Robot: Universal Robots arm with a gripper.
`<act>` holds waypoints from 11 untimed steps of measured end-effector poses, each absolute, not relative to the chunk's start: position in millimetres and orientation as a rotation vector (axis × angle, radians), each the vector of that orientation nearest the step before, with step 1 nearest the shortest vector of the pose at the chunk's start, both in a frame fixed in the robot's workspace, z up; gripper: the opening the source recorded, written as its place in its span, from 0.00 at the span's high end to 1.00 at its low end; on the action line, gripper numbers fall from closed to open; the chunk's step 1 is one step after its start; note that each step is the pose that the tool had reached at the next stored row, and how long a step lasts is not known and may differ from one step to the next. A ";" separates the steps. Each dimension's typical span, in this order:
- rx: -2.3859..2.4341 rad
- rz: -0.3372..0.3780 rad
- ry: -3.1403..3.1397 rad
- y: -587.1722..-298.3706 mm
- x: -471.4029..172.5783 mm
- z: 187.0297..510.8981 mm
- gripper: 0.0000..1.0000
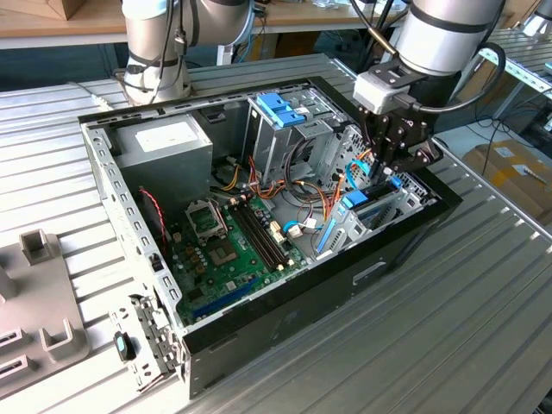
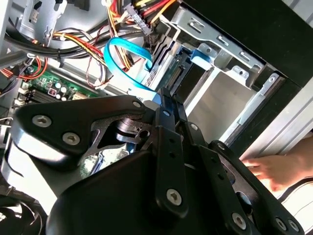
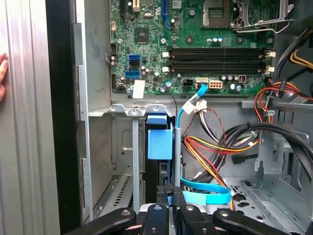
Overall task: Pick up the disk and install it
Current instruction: 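Insert the first disk wire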
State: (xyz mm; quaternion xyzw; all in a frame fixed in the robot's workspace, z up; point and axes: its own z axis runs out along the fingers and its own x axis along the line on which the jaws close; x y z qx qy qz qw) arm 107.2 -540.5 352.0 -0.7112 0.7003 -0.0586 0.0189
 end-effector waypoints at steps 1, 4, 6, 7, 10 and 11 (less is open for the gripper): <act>-2.209 -0.183 2.171 -540.5 107.0 351.9 0.84; -2.215 -0.183 2.163 -540.5 106.7 351.5 0.84; -2.219 -0.187 2.153 -540.5 106.6 351.3 0.84; -2.221 -0.188 2.149 -540.5 106.5 351.2 0.84; -2.226 -0.192 2.140 -540.6 105.9 350.9 0.84; -2.229 -0.193 2.135 -540.7 105.4 350.7 0.84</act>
